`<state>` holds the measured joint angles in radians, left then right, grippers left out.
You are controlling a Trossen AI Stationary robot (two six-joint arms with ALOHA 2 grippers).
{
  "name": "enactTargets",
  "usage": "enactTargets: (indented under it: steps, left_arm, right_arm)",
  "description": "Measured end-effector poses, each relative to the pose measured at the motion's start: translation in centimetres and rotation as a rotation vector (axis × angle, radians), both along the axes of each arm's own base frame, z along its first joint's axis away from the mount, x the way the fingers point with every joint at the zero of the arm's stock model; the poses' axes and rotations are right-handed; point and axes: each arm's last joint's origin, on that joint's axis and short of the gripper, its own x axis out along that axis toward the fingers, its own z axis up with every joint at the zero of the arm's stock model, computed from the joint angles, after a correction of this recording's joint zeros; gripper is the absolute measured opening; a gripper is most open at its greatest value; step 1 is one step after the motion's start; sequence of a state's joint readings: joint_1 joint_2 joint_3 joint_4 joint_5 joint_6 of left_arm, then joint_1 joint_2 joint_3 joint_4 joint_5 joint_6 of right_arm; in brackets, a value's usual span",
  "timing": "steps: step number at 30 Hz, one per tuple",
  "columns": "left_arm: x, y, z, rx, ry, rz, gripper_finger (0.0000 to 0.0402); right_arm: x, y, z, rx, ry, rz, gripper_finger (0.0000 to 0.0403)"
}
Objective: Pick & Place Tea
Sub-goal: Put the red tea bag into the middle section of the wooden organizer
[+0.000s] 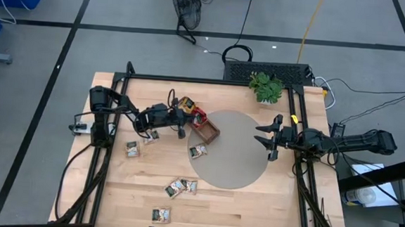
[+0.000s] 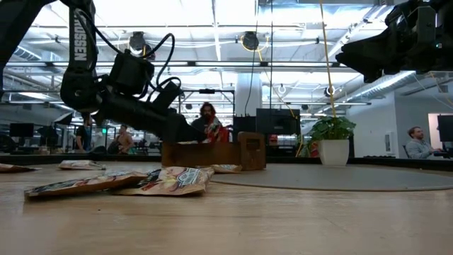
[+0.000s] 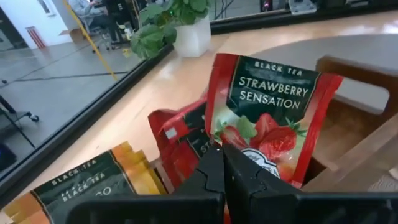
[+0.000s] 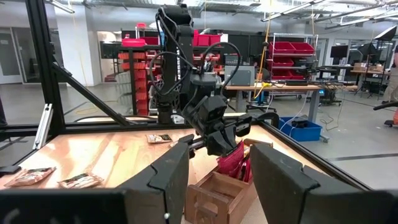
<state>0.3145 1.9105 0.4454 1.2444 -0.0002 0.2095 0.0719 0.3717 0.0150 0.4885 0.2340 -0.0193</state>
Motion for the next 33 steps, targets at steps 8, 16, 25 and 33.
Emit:
enactTargets:
  steps: [8,16,25,33]
  left_arm:
    - [-0.03,-0.03,-0.14,0.019,0.020,-0.007,0.0002]
    - [-0.43,-0.13,-0.48,-0.020,0.033,0.013,0.0012]
    - [-0.46,-0.06,-0.49,-0.035,0.029,0.059,0.0105]
    - [-0.44,-0.06,-0.37,-0.048,0.010,0.063,0.0172]
  right_arm:
    - [0.00,0.00,-0.01,0.000,0.000,0.000,0.0155]
    - [0.00,0.00,0.00,0.000,0.000,0.000,0.0155]
    - [0.00,0.00,0.00,0.000,0.000,0.000,0.0155]
    - [0.00,0.00,-0.01,0.000,0.000,0.000,0.0155]
